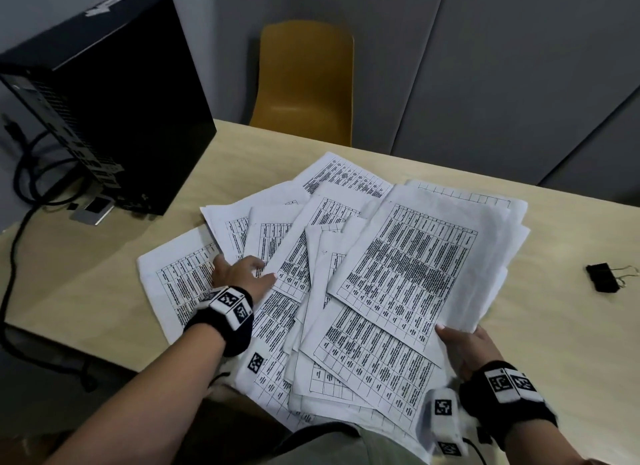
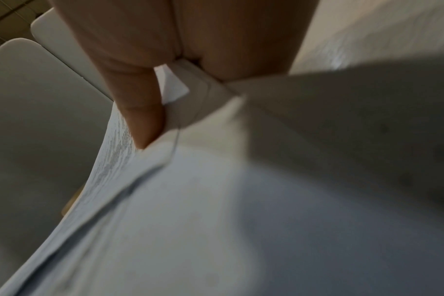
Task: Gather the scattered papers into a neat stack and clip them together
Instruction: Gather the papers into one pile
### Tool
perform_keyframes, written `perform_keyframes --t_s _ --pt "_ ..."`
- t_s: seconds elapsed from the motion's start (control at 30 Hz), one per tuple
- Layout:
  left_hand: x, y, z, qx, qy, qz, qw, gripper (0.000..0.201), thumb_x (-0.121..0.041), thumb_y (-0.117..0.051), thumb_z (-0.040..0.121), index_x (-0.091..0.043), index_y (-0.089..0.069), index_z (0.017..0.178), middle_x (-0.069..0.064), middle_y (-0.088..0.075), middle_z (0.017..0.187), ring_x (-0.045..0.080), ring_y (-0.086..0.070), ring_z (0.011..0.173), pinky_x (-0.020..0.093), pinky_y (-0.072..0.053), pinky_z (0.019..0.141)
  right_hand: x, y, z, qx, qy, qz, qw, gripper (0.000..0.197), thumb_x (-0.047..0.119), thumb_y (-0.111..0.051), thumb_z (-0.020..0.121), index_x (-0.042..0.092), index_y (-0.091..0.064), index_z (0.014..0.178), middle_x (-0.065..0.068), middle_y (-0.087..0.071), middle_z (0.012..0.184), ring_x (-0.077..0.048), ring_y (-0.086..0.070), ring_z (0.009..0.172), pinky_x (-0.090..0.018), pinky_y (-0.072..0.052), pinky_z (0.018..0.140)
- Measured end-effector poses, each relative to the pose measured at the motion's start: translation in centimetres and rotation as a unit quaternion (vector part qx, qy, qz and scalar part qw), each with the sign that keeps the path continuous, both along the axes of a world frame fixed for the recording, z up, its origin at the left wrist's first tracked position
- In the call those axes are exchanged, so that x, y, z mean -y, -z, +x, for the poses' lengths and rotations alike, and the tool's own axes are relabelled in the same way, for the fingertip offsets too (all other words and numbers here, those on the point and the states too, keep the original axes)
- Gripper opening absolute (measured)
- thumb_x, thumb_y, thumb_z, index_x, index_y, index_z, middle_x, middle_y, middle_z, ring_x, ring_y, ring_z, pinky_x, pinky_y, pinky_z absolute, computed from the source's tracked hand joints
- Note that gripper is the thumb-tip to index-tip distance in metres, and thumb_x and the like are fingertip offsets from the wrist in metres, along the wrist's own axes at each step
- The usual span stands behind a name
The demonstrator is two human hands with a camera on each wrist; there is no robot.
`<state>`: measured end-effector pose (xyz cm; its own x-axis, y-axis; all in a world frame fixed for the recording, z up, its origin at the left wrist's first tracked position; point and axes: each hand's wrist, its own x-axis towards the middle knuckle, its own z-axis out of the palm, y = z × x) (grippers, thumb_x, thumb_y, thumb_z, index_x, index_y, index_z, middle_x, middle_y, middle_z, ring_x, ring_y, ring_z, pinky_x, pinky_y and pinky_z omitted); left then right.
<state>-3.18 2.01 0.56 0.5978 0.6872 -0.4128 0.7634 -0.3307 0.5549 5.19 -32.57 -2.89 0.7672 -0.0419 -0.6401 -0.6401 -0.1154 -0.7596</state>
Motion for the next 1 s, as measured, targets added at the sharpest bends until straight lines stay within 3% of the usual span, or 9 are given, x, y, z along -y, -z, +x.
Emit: perform_keyframes --t_s 0.07,0.17,0.4,0.47,0.53,0.6,0.7,0.87,1.0 --pt "0.6 0.6 0.4 -0.007 0.003 0.015 1.0 0.024 -0.033 -0.075 0.071 -0.018 -0.064 0.086 0.012 -0.01 0.15 0.038 -0.021 0.133 0.044 -0.025 0.112 0.0 0.1 -0.1 0.007 -0.002 -0.002 1.0 0.037 0.002 -0.063 0.08 -0.002 -0.051 0.116 -0.018 -0.064 0.084 -0.036 -0.061 0.085 -0.049 -0.047 0.088" --pt "0.8 0.9 0.5 0.01 0.007 0.034 0.999 0.02 -0.027 -0.075 0.073 -0.019 -0.057 0.07 0.012 -0.014 0.15 0.038 -0.024 0.131 0.044 -0.027 0.111 0.2 0.1 0.1 0.013 -0.003 0.011 1.0 0.032 -0.002 -0.061 0.082 -0.002 -0.052 0.113 -0.018 -0.064 0.081 -0.033 -0.061 0.078 -0.041 -0.049 0.076" --pt "-2.6 -0.3 -2.0 0.003 0.093 -0.055 0.994 0.024 -0.021 -0.083 0.064 -0.02 -0.06 0.06 0.018 -0.045 0.119 0.036 -0.054 0.109 0.04 -0.045 0.098 0.8 0.8 0.6 0.014 0.004 0.039 0.999 0.034 -0.003 -0.061 0.081 -0.001 -0.052 0.113 -0.004 -0.071 0.054 -0.029 -0.065 0.068 -0.035 -0.053 0.065" --pt "-2.8 -0.9 -2.8 0.001 0.102 -0.064 0.993 0.023 -0.015 -0.084 0.062 -0.02 -0.062 0.065 0.018 -0.048 0.113 0.033 -0.056 0.103 0.036 -0.045 0.092 0.8 0.9 0.8 0.011 0.008 0.048 0.999 0.034 -0.004 -0.061 0.081 -0.001 -0.052 0.114 -0.004 -0.071 0.054 -0.03 -0.064 0.072 -0.035 -0.051 0.066" --pt "-2.5 -0.7 -3.3 0.054 0.052 -0.1 0.992 0.032 -0.004 -0.081 0.062 -0.014 -0.066 0.089 0.016 -0.054 0.118 0.032 -0.057 0.104 0.042 -0.046 0.096 0.8 1.0 0.8 0.008 0.004 0.054 0.999 0.035 -0.004 -0.061 0.081 -0.002 -0.052 0.115 -0.005 -0.072 0.057 -0.033 -0.064 0.078 -0.04 -0.051 0.073" --pt "-1.2 -0.5 -3.5 0.144 -0.052 -0.145 0.978 0.068 0.0 -0.079 0.065 -0.012 -0.049 0.124 0.004 -0.052 0.121 0.026 -0.054 0.107 0.042 -0.043 0.099 0.9 1.1 0.8 0.004 -0.002 0.052 0.999 0.036 -0.003 -0.061 0.08 -0.001 -0.052 0.115 -0.008 -0.073 0.06 -0.035 -0.064 0.08 -0.042 -0.05 0.076" --pt "0.2 -0.4 -3.1 0.17 -0.214 -0.168 0.947 0.079 -0.013 -0.078 0.07 -0.016 -0.03 0.133 0.012 -0.048 0.128 0.029 -0.049 0.111 0.044 -0.037 0.101 0.8 1.0 0.8 0.002 -0.003 0.037 0.999 0.035 -0.002 -0.062 0.08 0.0 -0.052 0.114 -0.018 -0.07 0.075 -0.035 -0.063 0.08 -0.041 -0.05 0.075" --pt "1.3 0.0 -2.8 0.024 -0.059 -0.193 0.979 0.046 -0.026 -0.064 0.085 -0.006 -0.052 0.124 0.006 -0.058 0.125 0.026 -0.053 0.11 0.035 -0.037 0.101 0.5 1.1 0.8 0.012 -0.02 0.006 1.0 0.04 -0.001 -0.062 0.081 -0.006 -0.049 0.119 -0.021 -0.062 0.083 -0.036 -0.059 0.084 -0.048 -0.046 0.085" --pt "0.7 -0.9 -2.7 0.043 -0.033 -0.119 0.991 0.042 -0.02 -0.054 0.091 -0.005 -0.049 0.13 0.016 -0.058 0.126 0.031 -0.056 0.108 0.038 -0.044 0.096 0.4 1.3 0.6 0.02 -0.019 -0.01 1.0 0.039 -0.002 -0.062 0.08 -0.005 -0.05 0.117 -0.02 -0.062 0.081 -0.036 -0.059 0.084 -0.053 -0.045 0.089"
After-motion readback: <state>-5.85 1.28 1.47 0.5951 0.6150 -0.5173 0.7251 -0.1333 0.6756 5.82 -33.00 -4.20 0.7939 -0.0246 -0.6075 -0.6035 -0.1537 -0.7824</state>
